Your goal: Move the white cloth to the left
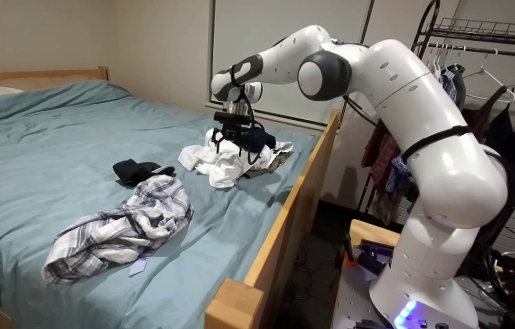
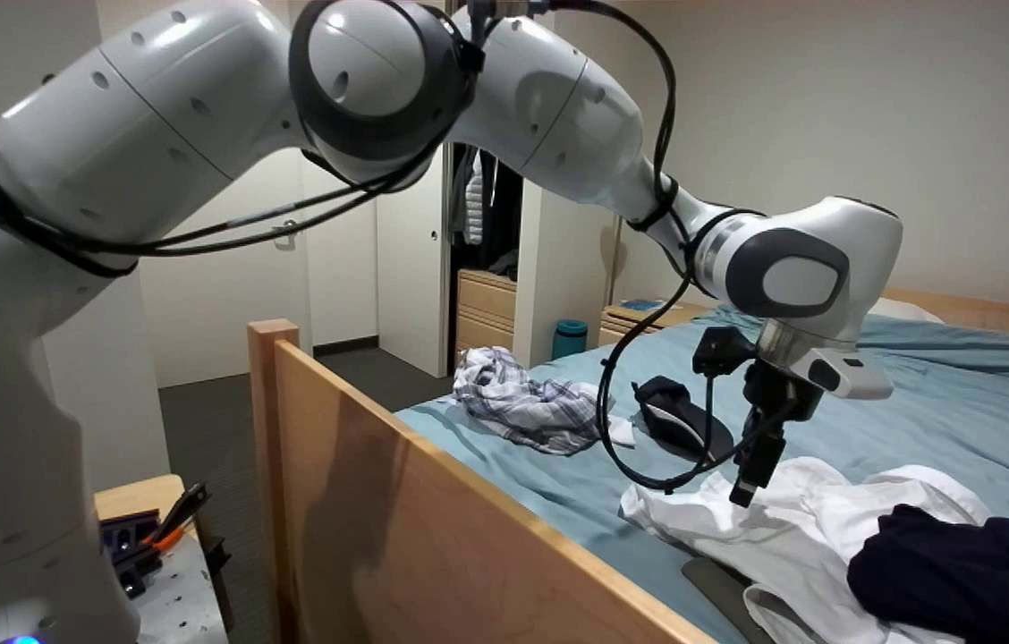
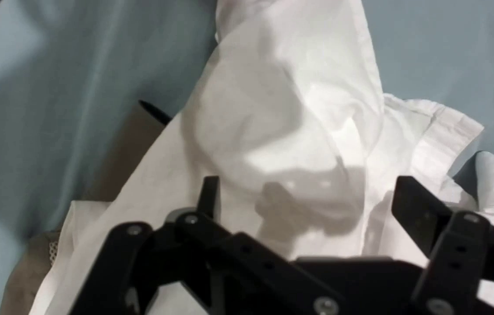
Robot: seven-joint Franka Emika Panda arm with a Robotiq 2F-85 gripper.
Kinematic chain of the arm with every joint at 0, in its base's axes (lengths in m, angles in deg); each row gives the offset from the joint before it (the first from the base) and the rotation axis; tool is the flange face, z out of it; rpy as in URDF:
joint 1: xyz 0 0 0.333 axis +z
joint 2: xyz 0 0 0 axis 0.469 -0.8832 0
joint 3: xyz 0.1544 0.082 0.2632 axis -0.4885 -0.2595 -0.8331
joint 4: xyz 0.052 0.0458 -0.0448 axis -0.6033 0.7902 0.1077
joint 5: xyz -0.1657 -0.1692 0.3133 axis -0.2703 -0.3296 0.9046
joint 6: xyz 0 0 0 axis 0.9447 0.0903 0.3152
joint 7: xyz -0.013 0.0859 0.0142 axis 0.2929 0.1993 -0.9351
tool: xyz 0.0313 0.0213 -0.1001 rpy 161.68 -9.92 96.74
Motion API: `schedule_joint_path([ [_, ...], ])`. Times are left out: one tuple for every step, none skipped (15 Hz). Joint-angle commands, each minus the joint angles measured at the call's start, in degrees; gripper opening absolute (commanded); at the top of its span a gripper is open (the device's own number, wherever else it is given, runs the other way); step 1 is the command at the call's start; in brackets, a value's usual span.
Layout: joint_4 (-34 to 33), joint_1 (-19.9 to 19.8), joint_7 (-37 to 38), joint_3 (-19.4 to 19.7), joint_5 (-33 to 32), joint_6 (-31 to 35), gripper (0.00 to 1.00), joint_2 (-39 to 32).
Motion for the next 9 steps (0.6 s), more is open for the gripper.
schedule_joint_path([
  [-12.6, -2.6, 7.6, -0.7, 2.5, -8.1, 1.00, -8.3],
  [-15.2, -3.2, 10.1, -0.8, 3.0, -9.9, 1.00, -10.2],
  [-17.3, -3.7, 12.0, -1.0, 3.7, -11.4, 1.00, -11.8],
  [-19.3, -4.4, 13.6, -1.1, 4.4, -12.5, 1.00, -13.3],
  [-21.1, -4.9, 14.9, -1.3, 5.1, -13.3, 1.00, -14.6],
  [-22.5, -5.3, 16.1, -1.3, 5.6, -13.2, 1.00, -15.8],
  [-23.9, -5.7, 17.3, -1.5, 6.1, -13.1, 1.00, -17.0],
  [-24.9, -5.9, 18.4, -1.4, 6.3, -12.4, 1.00, -18.1],
  [-25.8, -6.0, 19.3, -1.4, 6.4, -11.9, 1.00, -19.0],
])
